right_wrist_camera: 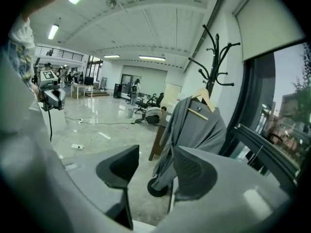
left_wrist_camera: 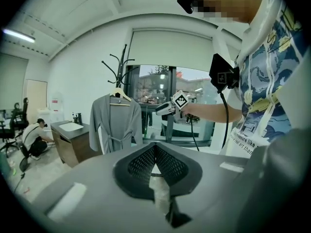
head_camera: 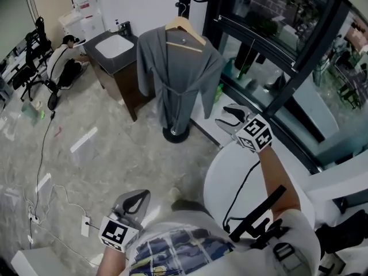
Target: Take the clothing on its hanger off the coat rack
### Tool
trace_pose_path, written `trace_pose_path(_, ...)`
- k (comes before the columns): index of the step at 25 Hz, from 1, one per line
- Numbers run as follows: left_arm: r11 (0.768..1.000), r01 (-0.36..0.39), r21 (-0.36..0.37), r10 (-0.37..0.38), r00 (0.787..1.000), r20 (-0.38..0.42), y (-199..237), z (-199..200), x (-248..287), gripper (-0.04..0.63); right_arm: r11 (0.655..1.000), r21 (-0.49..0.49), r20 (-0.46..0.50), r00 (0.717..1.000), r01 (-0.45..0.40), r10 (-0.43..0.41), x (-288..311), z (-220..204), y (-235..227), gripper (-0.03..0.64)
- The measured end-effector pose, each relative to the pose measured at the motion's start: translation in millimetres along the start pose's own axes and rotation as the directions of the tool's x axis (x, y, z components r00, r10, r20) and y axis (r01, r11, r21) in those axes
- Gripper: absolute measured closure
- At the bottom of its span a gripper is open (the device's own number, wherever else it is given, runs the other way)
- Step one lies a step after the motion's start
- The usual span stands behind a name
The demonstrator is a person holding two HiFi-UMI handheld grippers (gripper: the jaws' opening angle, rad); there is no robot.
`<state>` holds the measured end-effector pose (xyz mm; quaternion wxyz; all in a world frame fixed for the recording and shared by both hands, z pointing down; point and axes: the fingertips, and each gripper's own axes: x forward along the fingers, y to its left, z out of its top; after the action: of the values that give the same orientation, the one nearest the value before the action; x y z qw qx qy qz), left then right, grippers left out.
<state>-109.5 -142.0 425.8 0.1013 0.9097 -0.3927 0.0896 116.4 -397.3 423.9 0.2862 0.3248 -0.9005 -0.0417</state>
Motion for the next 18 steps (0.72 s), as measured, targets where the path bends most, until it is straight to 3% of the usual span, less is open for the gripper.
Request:
trace_pose_path(6,0.999,-0.046,0.024,0.047,0.999,-0.028,50.5,25.0,42.0,0.592,0.995,-0.092,-0.047,0.998,0.046,-0.050,64.9,36.5,-128.8,0.367)
trace_pose_path(11,0.998,-0.055,0.016,0.056,0.997,-0.054,77.2,29.2,75.2,0.592,0.991,-0.117,-0.034,0.997,0.067,-0.071,109.1,70.1,-202.7,0.356)
trace_pose_path(15,0.997,-0.075,0.012,0.076,0.995,-0.068,95.9,30.7,95.3,0.592,0.999,-0.053,-0.049,0.999,0.002,-0.005,149.0,80.6,-241.1,0.291)
trace_pose_path(18,0.996,-0.084,0.004,0.084,0.994,-0.068,104.9,32.0,105.8,0.592,0.998,-0.007,-0.077,0.995,-0.069,0.068,174.3,81.0,-259.6,0.284)
